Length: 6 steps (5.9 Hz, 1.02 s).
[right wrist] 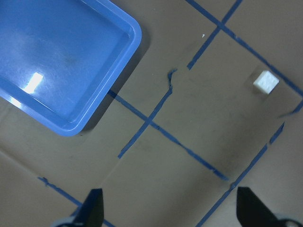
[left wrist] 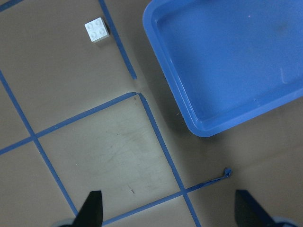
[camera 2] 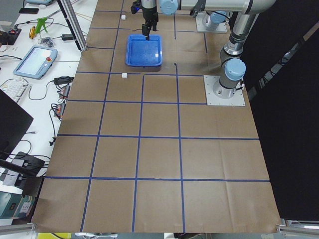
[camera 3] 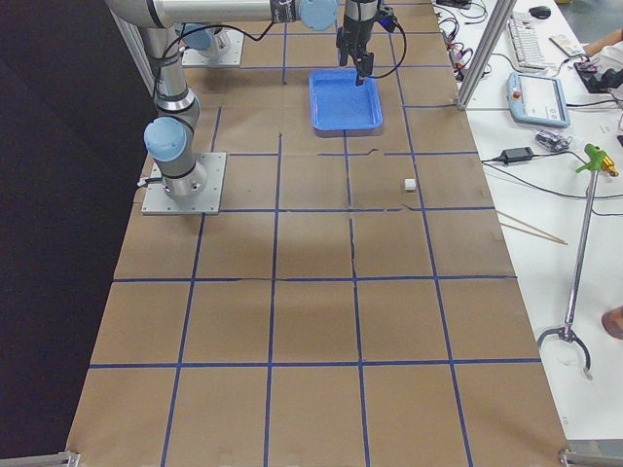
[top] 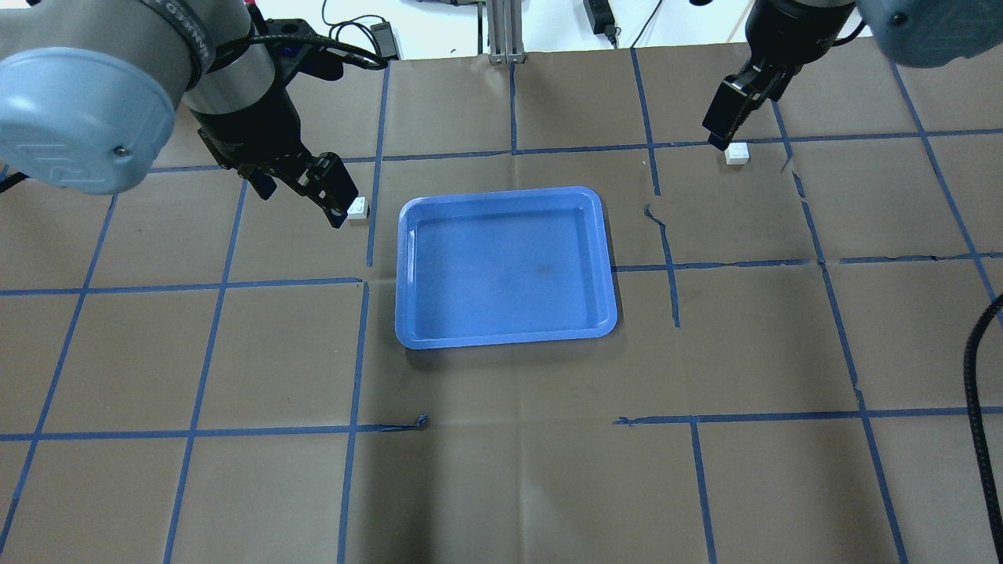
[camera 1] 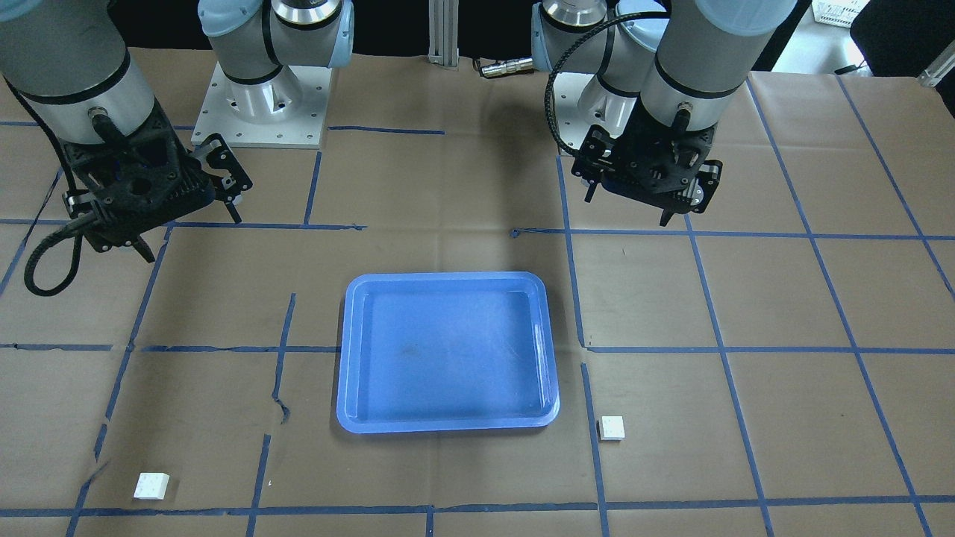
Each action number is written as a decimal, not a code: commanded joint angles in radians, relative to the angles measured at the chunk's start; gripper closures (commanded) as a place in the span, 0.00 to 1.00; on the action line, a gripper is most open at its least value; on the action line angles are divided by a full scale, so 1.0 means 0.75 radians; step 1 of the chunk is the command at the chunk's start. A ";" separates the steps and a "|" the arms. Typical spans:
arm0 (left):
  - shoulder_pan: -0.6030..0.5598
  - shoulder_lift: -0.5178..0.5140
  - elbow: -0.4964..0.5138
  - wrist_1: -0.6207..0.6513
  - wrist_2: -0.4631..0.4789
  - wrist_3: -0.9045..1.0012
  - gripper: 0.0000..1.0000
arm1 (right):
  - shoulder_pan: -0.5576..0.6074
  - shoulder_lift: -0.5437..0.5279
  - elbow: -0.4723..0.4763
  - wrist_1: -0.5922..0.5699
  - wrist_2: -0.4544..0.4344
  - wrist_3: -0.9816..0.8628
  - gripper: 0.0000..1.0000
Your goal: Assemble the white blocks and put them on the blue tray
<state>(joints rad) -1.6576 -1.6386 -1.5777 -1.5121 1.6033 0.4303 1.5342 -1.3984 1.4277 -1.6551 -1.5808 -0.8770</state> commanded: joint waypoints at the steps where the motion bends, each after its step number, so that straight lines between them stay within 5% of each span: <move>1: -0.058 -0.079 -0.032 0.158 0.052 0.286 0.01 | -0.124 0.081 -0.022 -0.017 0.015 -0.438 0.01; 3: -0.054 -0.208 -0.032 0.296 0.057 0.726 0.01 | -0.247 0.203 -0.152 -0.014 0.134 -0.794 0.00; 6: -0.046 -0.320 -0.050 0.473 0.043 0.809 0.01 | -0.340 0.524 -0.595 0.020 0.132 -1.262 0.00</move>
<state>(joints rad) -1.6962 -1.8447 -1.6113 -1.2071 1.6387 1.0174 1.3060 -1.0872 1.0891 -1.6529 -1.4851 -1.7299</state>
